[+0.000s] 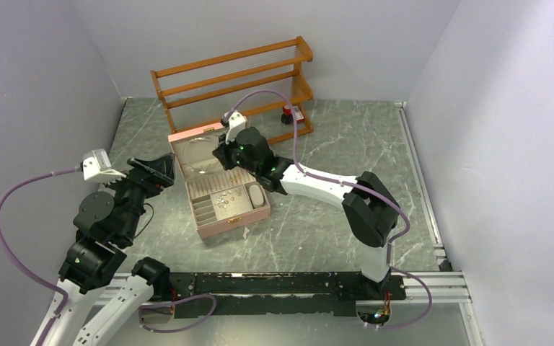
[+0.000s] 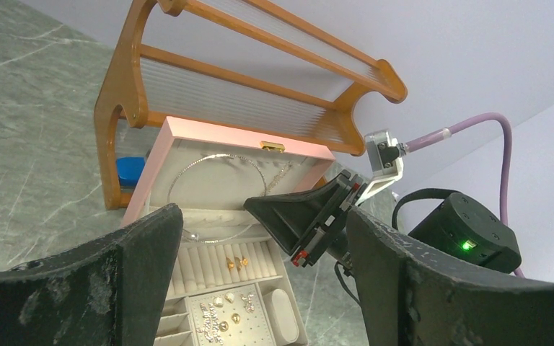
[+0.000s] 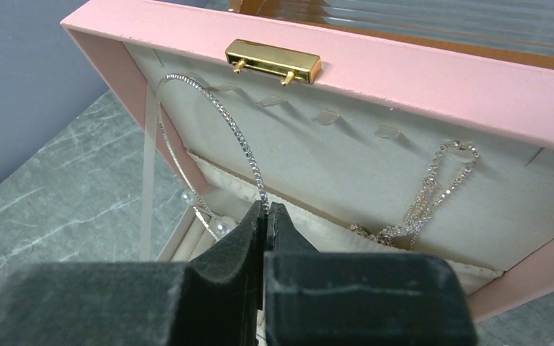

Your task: Organize the mixed jewelry

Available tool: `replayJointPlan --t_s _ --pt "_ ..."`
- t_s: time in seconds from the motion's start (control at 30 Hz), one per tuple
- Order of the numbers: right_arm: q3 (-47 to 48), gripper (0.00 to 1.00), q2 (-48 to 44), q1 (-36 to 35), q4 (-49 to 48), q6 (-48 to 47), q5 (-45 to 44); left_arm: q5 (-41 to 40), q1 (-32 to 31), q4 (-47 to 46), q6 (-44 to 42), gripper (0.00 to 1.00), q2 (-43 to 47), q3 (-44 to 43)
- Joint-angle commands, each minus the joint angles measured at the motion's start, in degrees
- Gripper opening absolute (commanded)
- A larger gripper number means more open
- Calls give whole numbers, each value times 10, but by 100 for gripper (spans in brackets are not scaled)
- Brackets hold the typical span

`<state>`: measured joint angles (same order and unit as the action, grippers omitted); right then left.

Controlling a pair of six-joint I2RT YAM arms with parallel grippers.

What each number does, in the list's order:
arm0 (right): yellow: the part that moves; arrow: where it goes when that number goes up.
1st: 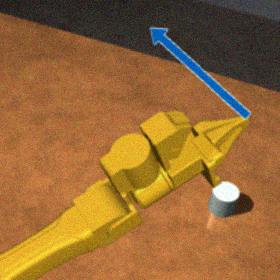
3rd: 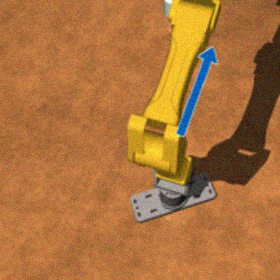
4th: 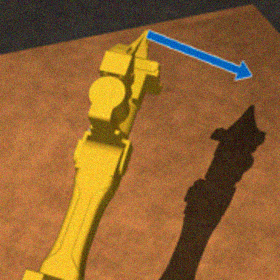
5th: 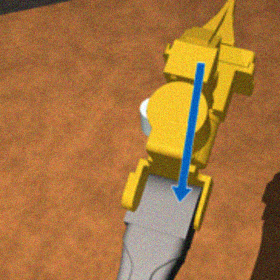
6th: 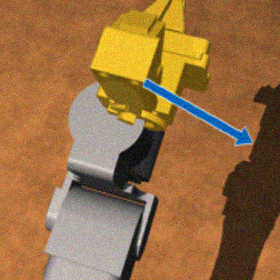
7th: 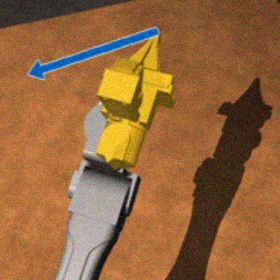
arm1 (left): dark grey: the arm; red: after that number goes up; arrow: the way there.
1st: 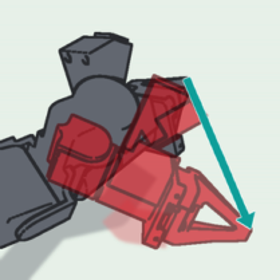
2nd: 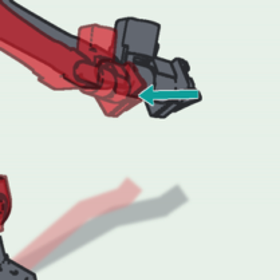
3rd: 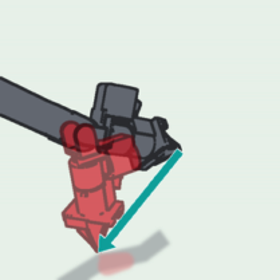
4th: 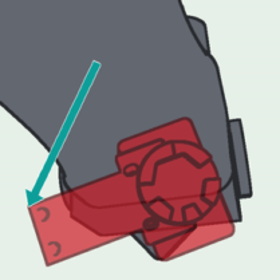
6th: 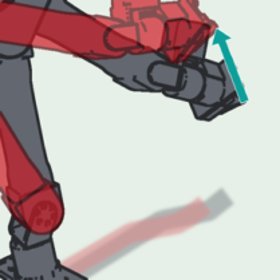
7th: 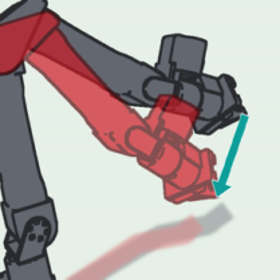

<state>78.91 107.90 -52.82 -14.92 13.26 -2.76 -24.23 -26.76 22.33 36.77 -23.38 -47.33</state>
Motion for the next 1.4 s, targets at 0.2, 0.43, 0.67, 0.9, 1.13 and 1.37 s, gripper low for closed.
replayJointPlan --t_s 0.2,0.43,0.67,0.9,1.13,1.37 --pt "12 0 9 14 -31 14 21 9 2 -11 -9 88 -1 4" --pt "37 0 25 20 6 35 -14 10 3 -11 -8 88 -3 5" --pt "52 6 43 32 29 20 -6 12 2 -11 -8 88 -5 4" --pt "70 16 55 35 47 11 -6 13 2 -9 -8 88 -5 4" --pt "34 38 20 35 32 45 -1 19 2 -7 -7 88 -8 6" --pt "-16 45 -37 35 38 149 -39 28 3 13 9 88 -21 5"
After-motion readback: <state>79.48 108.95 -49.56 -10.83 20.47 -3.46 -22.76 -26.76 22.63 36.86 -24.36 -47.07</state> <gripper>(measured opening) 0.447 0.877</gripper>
